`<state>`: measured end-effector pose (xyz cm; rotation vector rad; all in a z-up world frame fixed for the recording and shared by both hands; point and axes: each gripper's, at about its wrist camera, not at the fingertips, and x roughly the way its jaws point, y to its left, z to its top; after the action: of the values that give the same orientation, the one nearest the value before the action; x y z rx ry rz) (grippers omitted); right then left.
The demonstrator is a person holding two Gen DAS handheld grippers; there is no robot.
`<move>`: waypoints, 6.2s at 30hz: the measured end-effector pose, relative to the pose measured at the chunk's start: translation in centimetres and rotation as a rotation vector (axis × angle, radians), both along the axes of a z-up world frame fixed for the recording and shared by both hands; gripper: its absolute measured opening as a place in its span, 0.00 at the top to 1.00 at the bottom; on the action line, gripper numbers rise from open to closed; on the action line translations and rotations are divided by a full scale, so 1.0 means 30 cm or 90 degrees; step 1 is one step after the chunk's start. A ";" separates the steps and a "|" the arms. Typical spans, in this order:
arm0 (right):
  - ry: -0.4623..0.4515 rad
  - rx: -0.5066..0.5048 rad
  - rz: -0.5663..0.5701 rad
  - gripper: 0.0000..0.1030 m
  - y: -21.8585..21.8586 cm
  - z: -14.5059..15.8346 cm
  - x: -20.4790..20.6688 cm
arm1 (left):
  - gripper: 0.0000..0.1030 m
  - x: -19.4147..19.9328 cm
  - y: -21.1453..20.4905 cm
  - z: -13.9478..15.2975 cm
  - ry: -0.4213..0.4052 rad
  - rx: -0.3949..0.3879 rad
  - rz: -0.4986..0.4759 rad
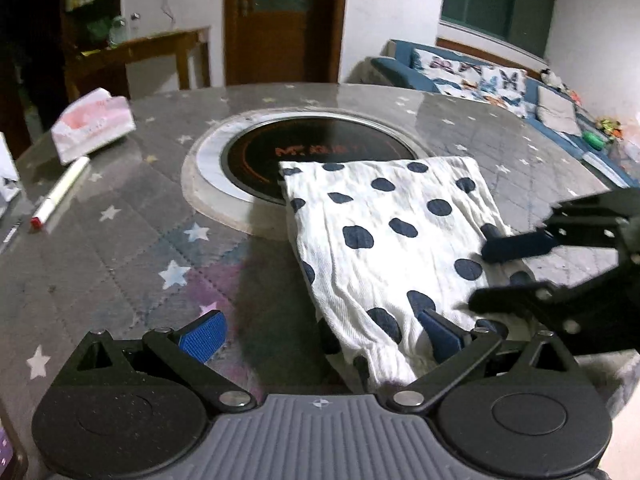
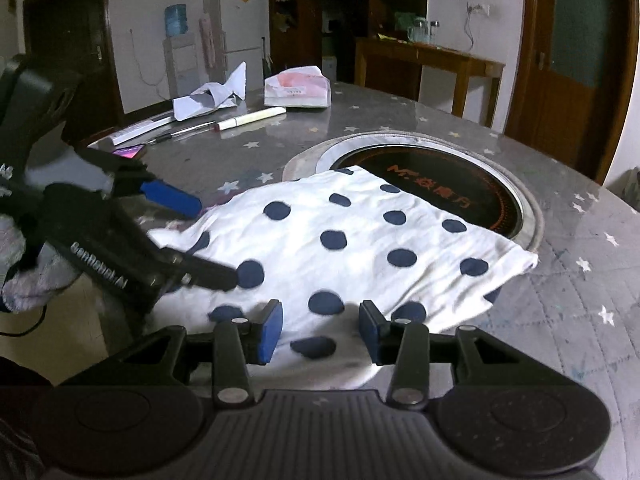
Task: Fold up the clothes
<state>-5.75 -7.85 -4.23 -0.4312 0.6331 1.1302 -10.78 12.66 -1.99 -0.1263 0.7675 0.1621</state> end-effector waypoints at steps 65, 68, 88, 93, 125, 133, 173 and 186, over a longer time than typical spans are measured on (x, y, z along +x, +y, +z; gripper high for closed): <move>0.018 0.027 -0.182 0.57 0.047 -0.039 0.348 | 0.00 0.105 0.132 -0.009 -0.023 0.014 0.080; 0.004 0.024 -0.176 0.57 0.042 -0.038 0.337 | 0.00 0.093 0.139 -0.015 -0.021 0.008 0.083; -0.025 0.035 0.015 0.50 -0.048 0.015 -0.083 | 0.00 -0.024 0.072 -0.001 -0.026 0.034 0.083; -0.011 0.038 0.008 0.50 -0.041 0.006 -0.062 | 0.00 -0.039 0.060 0.005 -0.028 0.038 0.086; 0.149 0.041 -0.158 0.74 -0.032 -0.046 0.575 | 0.00 -0.165 -0.098 -0.029 0.004 0.087 -0.103; 0.105 0.046 -0.200 0.86 -0.160 0.005 0.479 | 0.00 -0.146 -0.064 -0.029 -0.001 0.109 -0.084; -0.016 0.040 -0.012 0.77 -0.119 0.031 -0.082 | 0.00 0.085 0.065 0.087 -0.048 -0.085 -0.024; -0.163 -0.054 0.112 0.47 -0.102 0.052 -0.244 | 0.00 0.136 0.014 0.084 -0.015 -0.161 0.003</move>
<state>-13.06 -10.92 -2.68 -0.7028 0.4253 1.1933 -6.72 13.07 0.52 -0.3697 0.7624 0.0674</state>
